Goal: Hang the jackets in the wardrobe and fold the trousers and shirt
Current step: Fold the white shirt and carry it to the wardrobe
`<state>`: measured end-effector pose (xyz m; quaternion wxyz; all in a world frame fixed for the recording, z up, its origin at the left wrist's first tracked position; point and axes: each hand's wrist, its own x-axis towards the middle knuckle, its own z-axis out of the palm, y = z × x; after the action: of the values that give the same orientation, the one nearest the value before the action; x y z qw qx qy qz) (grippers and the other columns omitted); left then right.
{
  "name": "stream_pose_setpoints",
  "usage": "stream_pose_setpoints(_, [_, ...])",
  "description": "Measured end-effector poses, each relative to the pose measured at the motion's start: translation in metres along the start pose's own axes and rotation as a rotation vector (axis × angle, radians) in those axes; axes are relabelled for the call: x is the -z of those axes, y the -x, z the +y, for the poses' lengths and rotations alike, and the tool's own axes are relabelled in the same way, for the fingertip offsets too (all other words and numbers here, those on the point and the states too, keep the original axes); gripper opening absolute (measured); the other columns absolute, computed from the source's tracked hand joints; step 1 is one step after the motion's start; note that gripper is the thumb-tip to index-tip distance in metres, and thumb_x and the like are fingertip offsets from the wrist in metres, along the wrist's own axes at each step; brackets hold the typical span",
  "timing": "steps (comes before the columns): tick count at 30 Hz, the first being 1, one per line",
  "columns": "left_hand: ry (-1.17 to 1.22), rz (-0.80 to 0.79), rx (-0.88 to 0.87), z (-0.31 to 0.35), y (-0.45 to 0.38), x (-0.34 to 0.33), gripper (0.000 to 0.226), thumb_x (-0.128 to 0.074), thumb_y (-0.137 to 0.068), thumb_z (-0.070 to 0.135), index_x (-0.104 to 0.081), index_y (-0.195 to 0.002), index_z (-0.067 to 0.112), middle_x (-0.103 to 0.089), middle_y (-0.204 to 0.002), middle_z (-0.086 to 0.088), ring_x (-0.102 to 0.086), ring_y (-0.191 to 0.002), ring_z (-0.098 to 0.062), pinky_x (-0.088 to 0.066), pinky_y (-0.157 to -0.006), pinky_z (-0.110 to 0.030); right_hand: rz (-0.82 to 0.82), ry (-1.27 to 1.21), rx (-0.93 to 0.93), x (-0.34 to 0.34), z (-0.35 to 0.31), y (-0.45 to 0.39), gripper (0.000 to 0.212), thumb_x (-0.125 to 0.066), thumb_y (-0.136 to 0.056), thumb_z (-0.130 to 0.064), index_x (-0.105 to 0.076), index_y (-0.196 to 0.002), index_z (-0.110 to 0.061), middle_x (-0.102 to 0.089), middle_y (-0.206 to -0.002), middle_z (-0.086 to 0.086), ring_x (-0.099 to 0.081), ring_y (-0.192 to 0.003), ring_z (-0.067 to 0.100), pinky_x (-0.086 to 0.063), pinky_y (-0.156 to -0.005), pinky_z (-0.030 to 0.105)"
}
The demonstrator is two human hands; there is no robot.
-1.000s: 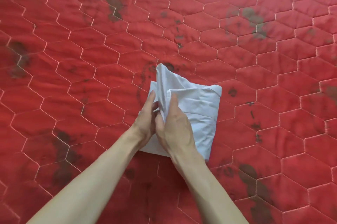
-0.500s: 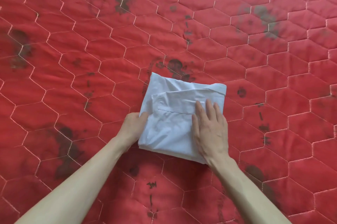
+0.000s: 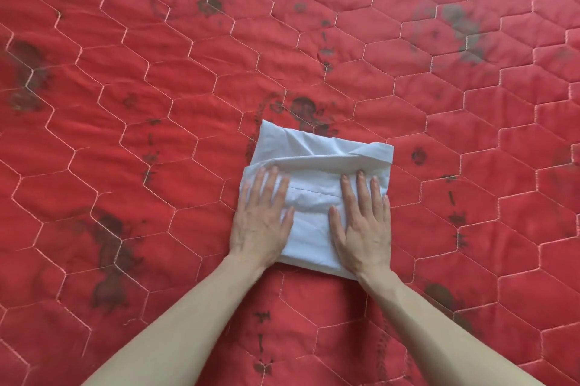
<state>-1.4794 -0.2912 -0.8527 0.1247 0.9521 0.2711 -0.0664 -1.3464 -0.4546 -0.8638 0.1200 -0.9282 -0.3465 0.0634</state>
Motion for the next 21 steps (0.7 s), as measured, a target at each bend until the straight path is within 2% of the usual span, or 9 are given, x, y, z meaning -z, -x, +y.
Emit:
stream_pose_setpoints(3, [0.076,0.020,0.153,-0.008,0.004,-0.011,0.071,-0.019,-0.103,0.054,-0.009,-0.167,0.024,0.007,-0.175,-0.001,0.009,-0.161,-0.024,-0.006,-0.131,-0.049,0.047,-0.034,0.008,-0.010,0.006,-0.001,0.062,-0.038,-0.106,-0.046,-0.034,-0.163,-0.023,-0.023,-0.173,0.004,-0.014,-0.162,0.027,-0.018,-0.129,0.054])
stream_pose_setpoints(8, [0.089,0.042,0.141,-0.006,0.004,-0.016,0.071,-0.035,-0.106,0.047,-0.012,-0.167,0.018,0.006,-0.174,-0.011,0.008,-0.161,-0.031,-0.007,-0.130,-0.048,0.076,-0.019,0.017,-0.017,0.009,0.000,0.061,-0.037,-0.106,-0.045,-0.035,-0.163,-0.023,-0.024,-0.173,0.005,-0.015,-0.161,0.028,-0.016,-0.129,0.053])
stream_pose_setpoints(10, [0.118,0.032,0.201,-0.001,0.001,-0.009,0.070,-0.045,-0.105,0.045,-0.022,-0.165,0.017,0.003,-0.175,-0.012,0.003,-0.162,-0.030,-0.011,-0.129,-0.046,0.072,-0.043,0.029,-0.015,0.008,-0.003,0.061,-0.038,-0.106,-0.044,-0.035,-0.163,-0.021,-0.024,-0.173,0.007,-0.016,-0.161,0.030,-0.016,-0.129,0.053])
stream_pose_setpoints(11, [0.156,0.049,0.233,0.004,0.000,-0.004,0.064,-0.051,-0.103,0.043,-0.033,-0.160,0.017,-0.001,-0.174,-0.012,-0.003,-0.161,-0.030,-0.016,-0.126,-0.046,0.078,-0.089,0.041,-0.012,0.008,-0.004,0.061,-0.043,-0.106,-0.041,-0.035,-0.162,-0.019,-0.023,-0.173,0.009,-0.017,-0.160,0.031,-0.018,-0.128,0.054])
stream_pose_setpoints(13, [0.282,0.139,0.292,0.017,-0.005,0.010,0.042,-0.064,-0.096,0.032,-0.052,-0.133,0.014,-0.019,-0.167,-0.012,-0.025,-0.149,-0.035,-0.032,-0.113,-0.048,0.137,-0.267,0.031,-0.004,0.009,-0.004,0.066,-0.058,-0.104,-0.030,-0.033,-0.162,-0.013,-0.020,-0.172,0.013,-0.019,-0.160,0.030,-0.020,-0.128,0.047])
stream_pose_setpoints(15, [0.434,0.199,0.455,0.029,-0.011,0.023,0.039,-0.072,-0.089,0.026,-0.051,-0.118,0.010,-0.032,-0.152,-0.014,-0.038,-0.130,-0.038,-0.040,-0.100,-0.047,0.232,-0.443,-0.102,0.005,0.008,0.001,0.076,-0.069,-0.098,-0.022,-0.030,-0.162,-0.012,-0.022,-0.170,0.014,-0.020,-0.159,0.025,-0.019,-0.128,0.037])
stream_pose_setpoints(17, [0.580,0.177,0.696,0.034,-0.017,0.031,0.056,-0.078,-0.085,0.030,-0.043,-0.124,0.010,-0.034,-0.142,-0.015,-0.039,-0.126,-0.040,-0.043,-0.098,-0.048,0.252,-0.569,-0.372,0.014,0.001,0.005,0.082,-0.074,-0.094,-0.027,-0.030,-0.162,-0.017,-0.032,-0.160,0.011,-0.033,-0.150,0.026,-0.030,-0.124,0.040])
stream_pose_setpoints(18, [0.648,0.151,0.794,0.033,-0.021,0.035,0.066,-0.081,-0.083,0.033,-0.039,-0.128,0.010,-0.034,-0.140,-0.016,-0.038,-0.128,-0.041,-0.044,-0.100,-0.048,0.228,-0.623,-0.505,0.019,-0.003,0.005,0.081,-0.076,-0.091,-0.031,-0.033,-0.159,-0.019,-0.041,-0.151,0.008,-0.043,-0.141,0.027,-0.037,-0.117,0.041])
stream_pose_setpoints(21, [0.789,0.031,0.900,0.026,-0.028,0.042,0.086,-0.087,-0.077,0.037,-0.029,-0.135,0.011,-0.043,-0.142,-0.020,-0.047,-0.129,-0.040,-0.044,-0.103,-0.044,0.086,-0.831,-0.770,0.037,-0.005,-0.001,0.056,-0.081,-0.083,-0.039,-0.055,-0.129,-0.023,-0.065,-0.112,-0.006,-0.066,-0.111,0.022,-0.051,-0.093,0.037])
